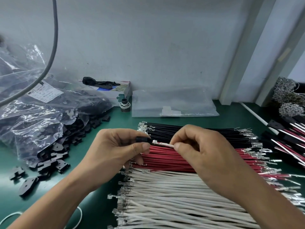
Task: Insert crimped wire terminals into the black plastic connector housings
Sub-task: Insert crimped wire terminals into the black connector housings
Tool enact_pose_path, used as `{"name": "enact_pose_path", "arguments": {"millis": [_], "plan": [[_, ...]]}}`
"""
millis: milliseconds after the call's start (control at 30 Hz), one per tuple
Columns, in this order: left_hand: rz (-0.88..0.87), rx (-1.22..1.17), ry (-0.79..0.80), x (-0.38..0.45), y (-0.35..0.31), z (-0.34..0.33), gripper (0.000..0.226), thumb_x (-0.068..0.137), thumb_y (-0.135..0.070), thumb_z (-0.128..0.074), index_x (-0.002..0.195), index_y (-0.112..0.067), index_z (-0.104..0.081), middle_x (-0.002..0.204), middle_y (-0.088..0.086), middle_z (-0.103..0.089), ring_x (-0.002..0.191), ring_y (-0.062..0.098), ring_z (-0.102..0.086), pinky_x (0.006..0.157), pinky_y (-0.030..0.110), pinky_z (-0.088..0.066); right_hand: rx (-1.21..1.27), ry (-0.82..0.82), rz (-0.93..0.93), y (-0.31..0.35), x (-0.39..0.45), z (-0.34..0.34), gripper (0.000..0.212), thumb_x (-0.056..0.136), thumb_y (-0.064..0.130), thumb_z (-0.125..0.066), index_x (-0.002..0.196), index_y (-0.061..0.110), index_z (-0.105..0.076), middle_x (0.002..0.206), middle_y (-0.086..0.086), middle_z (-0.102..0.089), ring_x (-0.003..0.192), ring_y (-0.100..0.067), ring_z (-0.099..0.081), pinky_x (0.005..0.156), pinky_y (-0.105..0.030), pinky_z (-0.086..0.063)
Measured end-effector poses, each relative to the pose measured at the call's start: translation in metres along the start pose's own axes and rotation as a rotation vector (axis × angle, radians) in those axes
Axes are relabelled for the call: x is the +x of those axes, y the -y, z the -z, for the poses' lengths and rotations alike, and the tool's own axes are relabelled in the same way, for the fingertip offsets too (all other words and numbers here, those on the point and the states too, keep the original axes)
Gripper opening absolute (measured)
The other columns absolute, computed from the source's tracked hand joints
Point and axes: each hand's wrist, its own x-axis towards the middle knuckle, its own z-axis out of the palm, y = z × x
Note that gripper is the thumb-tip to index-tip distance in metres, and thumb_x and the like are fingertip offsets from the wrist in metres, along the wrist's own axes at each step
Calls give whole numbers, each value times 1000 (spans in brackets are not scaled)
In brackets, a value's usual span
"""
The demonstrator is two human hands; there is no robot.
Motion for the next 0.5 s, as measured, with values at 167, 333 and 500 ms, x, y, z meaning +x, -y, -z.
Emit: {"name": "enact_pose_path", "arguments": {"millis": [167, 333, 500], "plan": [[-2, -38, 8, 0, 0, 1, 25, 71, -24, -83, 95, -17, -83, 76, 16, -77, 55, 21, -68, 44, 25, -51, -211, -169, 120, -1, -3, -12, 10, 92, 40, -55, 87, 35, -62, 89, 19, -57, 83, -4, -58, 66, -25, -48], [14, -52, 19, -1, 0, 0, 27, 69, -25, -84, 95, -17, -83, 74, 16, -76, 54, 22, -68, 45, 25, -51, -351, -260, 238, 1, -3, -18, 10, 100, 34, -58, 91, 33, -64, 87, 15, -54, 66, -6, -53, 54, -28, -48], [14, -38, 50, -2, -2, 1, 26, 70, -26, -83, 94, -17, -83, 71, 16, -75, 54, 20, -68, 47, 22, -50, -284, -283, 234, -3, -2, -27, 10, 98, 30, -60, 90, 30, -65, 85, 16, -54, 67, -6, -52, 56, -27, -46]]}}
